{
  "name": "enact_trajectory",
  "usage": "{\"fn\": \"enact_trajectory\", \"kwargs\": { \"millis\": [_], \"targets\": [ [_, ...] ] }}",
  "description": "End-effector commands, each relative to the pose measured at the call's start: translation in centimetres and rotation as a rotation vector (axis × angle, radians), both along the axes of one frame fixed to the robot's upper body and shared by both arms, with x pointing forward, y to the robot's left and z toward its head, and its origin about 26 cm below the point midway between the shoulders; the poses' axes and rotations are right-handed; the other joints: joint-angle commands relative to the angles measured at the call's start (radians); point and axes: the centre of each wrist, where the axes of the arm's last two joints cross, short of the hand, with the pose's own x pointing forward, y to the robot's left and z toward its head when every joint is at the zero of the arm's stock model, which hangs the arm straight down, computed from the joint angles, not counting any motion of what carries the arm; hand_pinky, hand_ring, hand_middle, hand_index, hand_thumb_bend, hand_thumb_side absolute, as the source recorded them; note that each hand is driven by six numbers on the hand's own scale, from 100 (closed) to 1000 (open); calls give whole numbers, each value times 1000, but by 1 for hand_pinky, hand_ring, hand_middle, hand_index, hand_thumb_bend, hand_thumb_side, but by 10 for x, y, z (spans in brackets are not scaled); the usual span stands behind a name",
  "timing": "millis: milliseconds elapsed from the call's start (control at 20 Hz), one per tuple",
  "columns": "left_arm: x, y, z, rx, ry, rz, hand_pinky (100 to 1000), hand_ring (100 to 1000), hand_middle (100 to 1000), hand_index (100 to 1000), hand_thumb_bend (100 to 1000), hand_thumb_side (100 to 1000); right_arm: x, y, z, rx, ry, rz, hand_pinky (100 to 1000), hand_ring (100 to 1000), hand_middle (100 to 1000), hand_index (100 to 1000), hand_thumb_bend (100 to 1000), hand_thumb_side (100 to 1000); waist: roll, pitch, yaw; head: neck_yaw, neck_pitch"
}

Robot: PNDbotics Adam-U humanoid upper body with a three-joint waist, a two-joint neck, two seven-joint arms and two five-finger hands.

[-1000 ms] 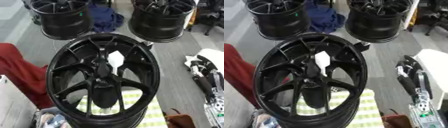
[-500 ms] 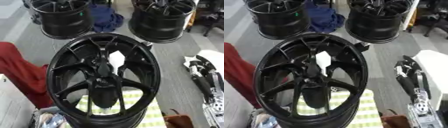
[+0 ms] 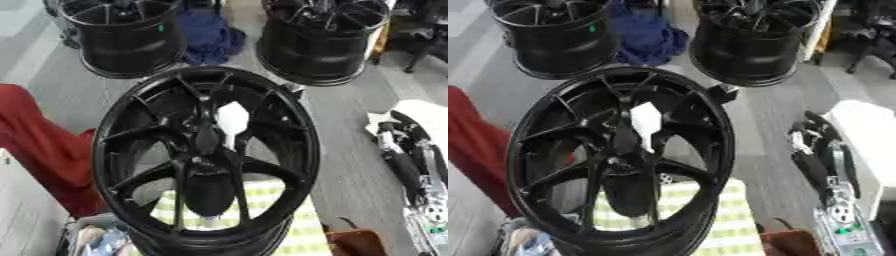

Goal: Pull the pin out of the wheel hub.

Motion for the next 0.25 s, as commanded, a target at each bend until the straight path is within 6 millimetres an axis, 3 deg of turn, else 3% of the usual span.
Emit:
{"fn": "enact_trajectory", "kwargs": {
  "millis": [50,150,200,250],
  "targets": [
    [-1,2,12,-41,-81,5,795,100,872,895,426,708,2,-2,6,-4,-23,-6,708,596,678,867,100,491,2,-8,-1,0,-2],
    [-2,2,11,-61,-95,9,767,100,832,886,412,702,2,-2,6,-4,-23,-5,708,596,678,867,100,491,2,-8,-1,-3,-2],
    [-2,2,11,-72,-97,13,734,918,752,875,407,696,2,-2,6,-4,-23,-6,708,596,678,867,100,491,1,-8,-1,-4,-2],
    [-2,2,11,-81,-100,17,696,832,626,855,375,687,2,-2,6,-3,-22,-7,708,595,678,867,100,491,1,-8,-2,-2,-2]
  ]
}}
